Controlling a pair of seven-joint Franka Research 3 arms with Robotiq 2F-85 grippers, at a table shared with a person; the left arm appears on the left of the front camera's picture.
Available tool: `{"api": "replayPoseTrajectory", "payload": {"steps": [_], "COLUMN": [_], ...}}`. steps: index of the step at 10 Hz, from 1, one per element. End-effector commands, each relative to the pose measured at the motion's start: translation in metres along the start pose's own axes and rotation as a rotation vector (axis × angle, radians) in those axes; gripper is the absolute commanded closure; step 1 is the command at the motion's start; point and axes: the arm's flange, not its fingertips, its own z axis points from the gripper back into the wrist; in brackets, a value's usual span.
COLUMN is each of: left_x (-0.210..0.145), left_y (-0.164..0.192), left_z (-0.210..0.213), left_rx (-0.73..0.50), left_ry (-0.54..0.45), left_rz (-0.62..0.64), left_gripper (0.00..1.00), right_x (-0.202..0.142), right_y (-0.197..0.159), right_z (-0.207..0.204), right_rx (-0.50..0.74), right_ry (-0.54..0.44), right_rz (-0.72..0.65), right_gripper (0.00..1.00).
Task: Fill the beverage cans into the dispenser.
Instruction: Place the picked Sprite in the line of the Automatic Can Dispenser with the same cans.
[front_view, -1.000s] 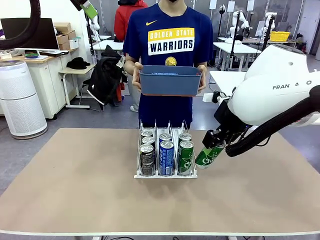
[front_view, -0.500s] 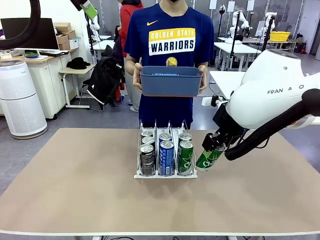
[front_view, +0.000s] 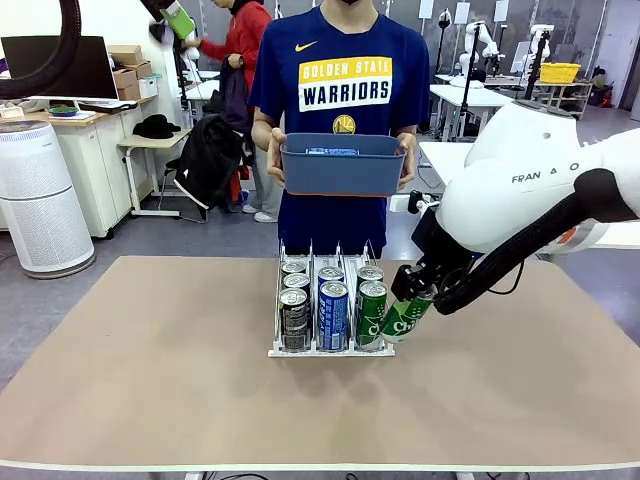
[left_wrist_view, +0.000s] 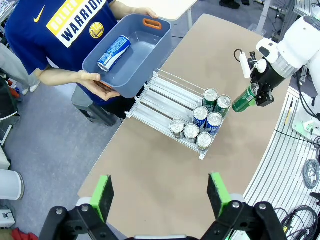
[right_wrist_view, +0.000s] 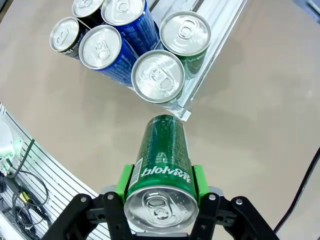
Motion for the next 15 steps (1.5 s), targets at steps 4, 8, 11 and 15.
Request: {"api": "replayPoseTrajectory", "payload": {"steps": [4,8,11,15], "left_x": [-0.001,-0.001,-0.001,-0.001], "left_y": [-0.001,-0.001,-0.001,-0.001], "left_z": [0.000,0.000,0.000,0.000], "left_rx": [0.004,0.004,0.004,0.004], "left_ry": [0.002,0.002,0.002,0.002], "left_rz": [-0.001,-0.001,-0.001,-0.001], "left_gripper": [0.00,0.00,0.00,0.00], "right_x": [0.024,0.043,0.054,0.070], "right_y": [0.026,0.022,0.015,0.004], "right_z": [-0.013,-0.025,-0.028,-0.043], "right_rx": [-0.013,-0.072,-0.081,-0.073], "right_ry": [-0.056,-0.120,-0.153,-0.125], "right_rz": [-0.100,-0.120,-0.134,-0.123], "right_gripper": [0.42,0.42,0.42,0.42]}}
